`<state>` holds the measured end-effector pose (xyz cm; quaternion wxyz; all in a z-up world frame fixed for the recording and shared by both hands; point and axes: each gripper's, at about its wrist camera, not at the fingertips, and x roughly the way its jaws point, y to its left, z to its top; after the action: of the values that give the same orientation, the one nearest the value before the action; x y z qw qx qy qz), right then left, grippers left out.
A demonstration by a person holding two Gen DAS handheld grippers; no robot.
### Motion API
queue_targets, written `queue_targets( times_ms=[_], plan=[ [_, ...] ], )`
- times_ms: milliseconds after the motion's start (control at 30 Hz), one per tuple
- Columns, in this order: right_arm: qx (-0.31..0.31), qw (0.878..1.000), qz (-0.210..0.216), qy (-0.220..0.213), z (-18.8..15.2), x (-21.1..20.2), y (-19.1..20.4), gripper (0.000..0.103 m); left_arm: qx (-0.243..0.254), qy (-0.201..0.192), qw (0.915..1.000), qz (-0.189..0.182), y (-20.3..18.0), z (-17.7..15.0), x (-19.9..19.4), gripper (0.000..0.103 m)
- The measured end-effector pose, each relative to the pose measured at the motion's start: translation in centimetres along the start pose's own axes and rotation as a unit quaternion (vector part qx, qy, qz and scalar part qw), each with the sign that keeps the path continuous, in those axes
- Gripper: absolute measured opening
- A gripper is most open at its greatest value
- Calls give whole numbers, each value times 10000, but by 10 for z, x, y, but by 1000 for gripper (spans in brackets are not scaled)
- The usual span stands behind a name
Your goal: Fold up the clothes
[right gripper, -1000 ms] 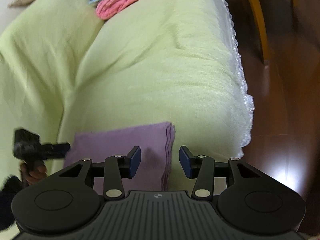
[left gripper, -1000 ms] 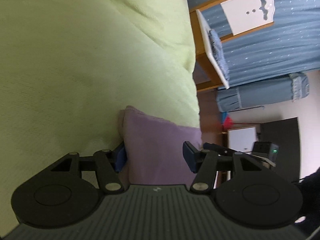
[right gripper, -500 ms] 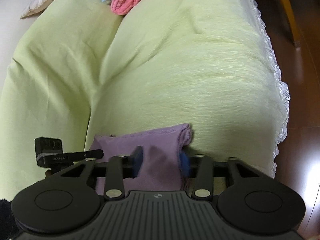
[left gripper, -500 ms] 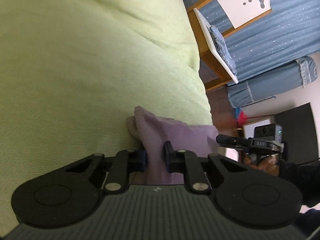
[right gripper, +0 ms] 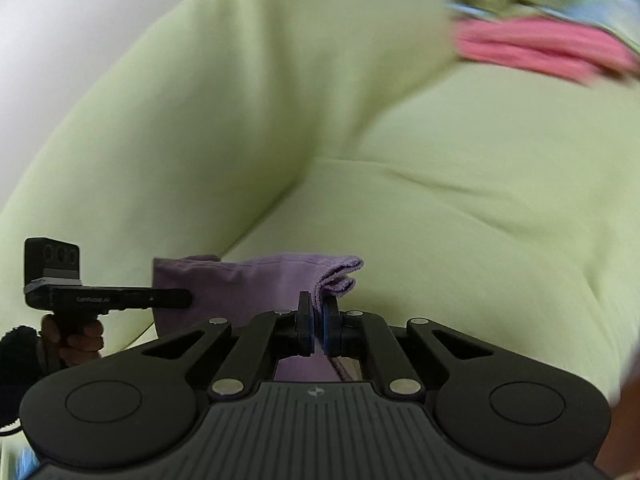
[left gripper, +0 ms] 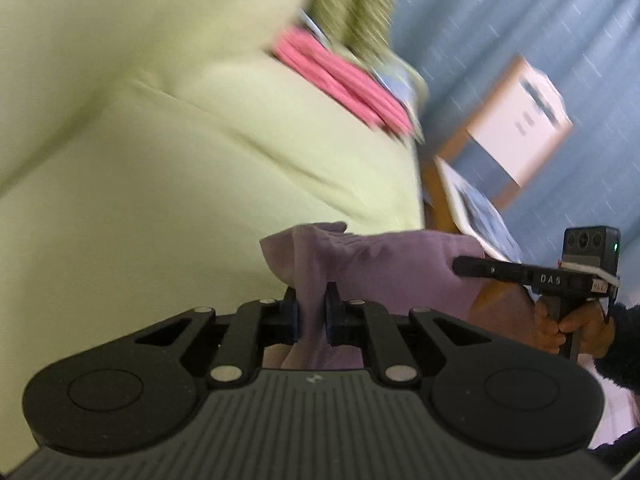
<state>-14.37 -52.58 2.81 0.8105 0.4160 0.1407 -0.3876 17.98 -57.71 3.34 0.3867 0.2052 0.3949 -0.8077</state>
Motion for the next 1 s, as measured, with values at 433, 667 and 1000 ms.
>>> queue_targets(
  times_ms=[433, 667, 1000],
  plan=[
    [-1865, 9424, 1999, 1927, 82, 29, 30, 4, -2139, -1314, 9447, 2112, -157, -134, -118, 9],
    [-2258, 9338, 1138, 2531, 49, 140, 14, 4, -2872, -1135, 9225, 2314, -84, -173, -52, 9],
    [-2253, 9536, 655, 1885, 20, 170, -16, 33, -2382, -1212, 9253, 2691, -26, -182, -22, 24]
  ],
)
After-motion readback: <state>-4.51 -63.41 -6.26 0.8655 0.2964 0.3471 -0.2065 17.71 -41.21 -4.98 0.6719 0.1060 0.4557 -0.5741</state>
